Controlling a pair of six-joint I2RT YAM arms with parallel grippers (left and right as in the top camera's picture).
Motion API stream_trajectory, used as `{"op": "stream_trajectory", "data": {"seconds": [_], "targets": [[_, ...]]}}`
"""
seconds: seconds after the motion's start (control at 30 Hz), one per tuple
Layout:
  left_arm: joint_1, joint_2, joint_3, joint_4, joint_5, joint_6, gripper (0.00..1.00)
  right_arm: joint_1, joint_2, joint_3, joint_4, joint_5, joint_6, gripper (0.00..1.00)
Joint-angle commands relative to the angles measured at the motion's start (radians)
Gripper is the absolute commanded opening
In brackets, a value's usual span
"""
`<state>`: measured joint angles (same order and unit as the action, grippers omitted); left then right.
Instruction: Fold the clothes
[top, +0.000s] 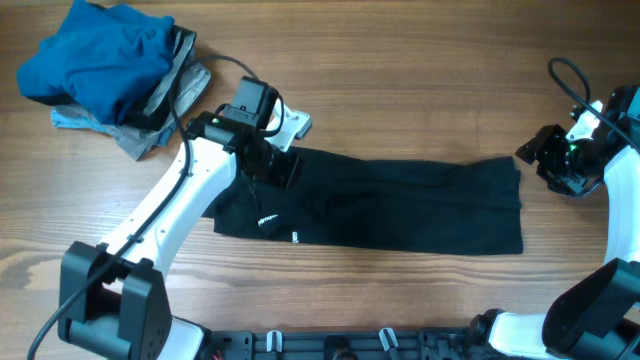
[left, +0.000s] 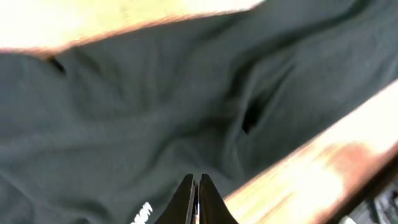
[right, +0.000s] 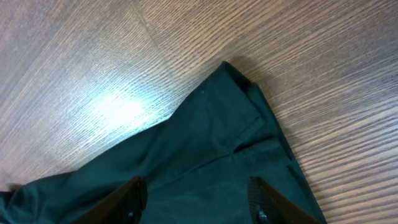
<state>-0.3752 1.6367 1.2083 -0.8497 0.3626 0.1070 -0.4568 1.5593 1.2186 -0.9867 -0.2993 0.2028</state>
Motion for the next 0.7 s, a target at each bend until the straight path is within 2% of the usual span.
{"op": "stream_trajectory", "data": {"seconds": [0.0, 0.2, 0.37, 0.43, 0.47, 0.53, 0.67], "targets": [[-0.026, 0.054, -0.058, 0.064, -0.023, -0.005, 0.04, 0.021, -0.003, -0.014, 0.012, -0.016, -0.024, 0.56], [-0.064, 0.152, -0.189, 0.169, -0.02, 0.021, 0.04, 0.116, -0.003, -0.112, 0.101, -0.016, -0.027, 0.57], [-0.063, 0.179, -0.198, 0.111, -0.051, 0.02, 0.04, 0.169, 0.018, -0.243, 0.252, -0.012, 0.045, 0.39], [-0.061, 0.179, -0.198, 0.095, -0.087, 0.02, 0.04, 0.17, 0.038, -0.288, 0.301, -0.013, 0.061, 0.4], [-0.059, 0.179, -0.198, 0.085, -0.099, 0.019, 0.04, 0.17, 0.05, -0.304, 0.319, -0.016, 0.055, 0.45], [-0.059, 0.179, -0.197, 0.079, -0.11, 0.008, 0.04, 0.17, 0.07, -0.322, 0.344, -0.016, 0.021, 0.47], [-0.057, 0.179, -0.197, 0.079, -0.13, -0.018, 0.04, 0.17, 0.102, -0.347, 0.395, -0.016, 0.002, 0.43]]}}
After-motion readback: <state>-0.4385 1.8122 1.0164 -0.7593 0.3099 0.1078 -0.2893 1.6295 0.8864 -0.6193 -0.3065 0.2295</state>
